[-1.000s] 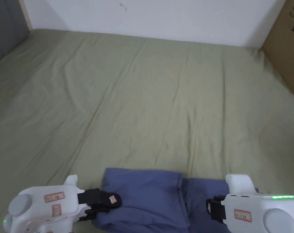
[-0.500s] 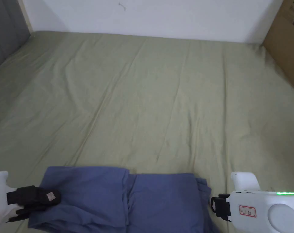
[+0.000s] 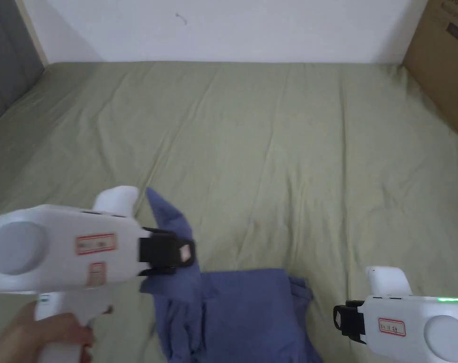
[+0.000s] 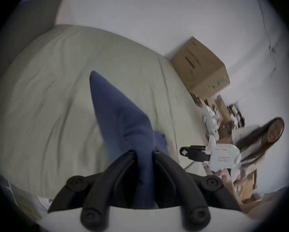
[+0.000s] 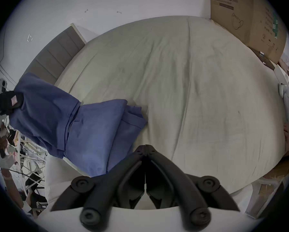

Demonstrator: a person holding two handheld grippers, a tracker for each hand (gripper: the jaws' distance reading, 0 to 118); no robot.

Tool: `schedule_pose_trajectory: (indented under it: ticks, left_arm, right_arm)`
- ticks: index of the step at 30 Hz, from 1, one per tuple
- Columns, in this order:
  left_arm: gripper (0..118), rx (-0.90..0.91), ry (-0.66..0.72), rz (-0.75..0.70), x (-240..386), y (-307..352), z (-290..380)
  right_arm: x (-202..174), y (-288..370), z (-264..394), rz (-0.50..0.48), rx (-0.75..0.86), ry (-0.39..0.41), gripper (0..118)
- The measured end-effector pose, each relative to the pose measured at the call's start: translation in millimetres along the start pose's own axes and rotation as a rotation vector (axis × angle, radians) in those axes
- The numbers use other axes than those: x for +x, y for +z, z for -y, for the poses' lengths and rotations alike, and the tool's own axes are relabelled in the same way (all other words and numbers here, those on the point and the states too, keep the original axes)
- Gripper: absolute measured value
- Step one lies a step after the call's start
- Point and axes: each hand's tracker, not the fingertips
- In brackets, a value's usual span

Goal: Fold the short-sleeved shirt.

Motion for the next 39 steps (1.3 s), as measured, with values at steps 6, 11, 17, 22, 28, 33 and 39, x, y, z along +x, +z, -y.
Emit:
schedule_pose_trajectory:
  ticks: [6, 11, 17, 22, 28, 33, 39]
  left_arm:
    - [24, -0.250, -0.074, 0.164, 60.8, -118.2, 29.4]
    - [99, -0.383, -0.034, 0.158, 54.0, -175.8, 57.1]
    - [54, -0.169, 0.150, 0.234, 6.4, -112.8, 37.9]
    - [6, -0.135, 0.169, 0.011, -28.0, -87.4, 41.9]
    - [6, -0.232, 0.221, 0.088, -32.7, -129.7, 69.1]
    - [5, -0.332, 0.130, 0.150, 11.4, -181.0, 85.3]
    - [5, -0.369, 0.052, 0.128, 54.1, -207.0, 86.7]
  right_arm:
    - [29.2, 7.3, 10.2, 0.017, 0.003, -0.062, 0]
    - [52.3, 12.8, 17.9, 0.043, 0.000, -0.114, 0]
    - [63.3, 14.1, 18.9, 0.043, 0.012, -0.142, 0]
    - [57.3, 5.6, 16.2, 0.028, 0.014, -0.136, 0]
    - [46.7, -0.6, 15.5, 0.013, 0.004, -0.116, 0]
    - [46.8, -0.5, 16.0, 0.012, 0.004, -0.114, 0]
    - [48.7, 5.6, 19.5, 0.021, 0.006, -0.118, 0]
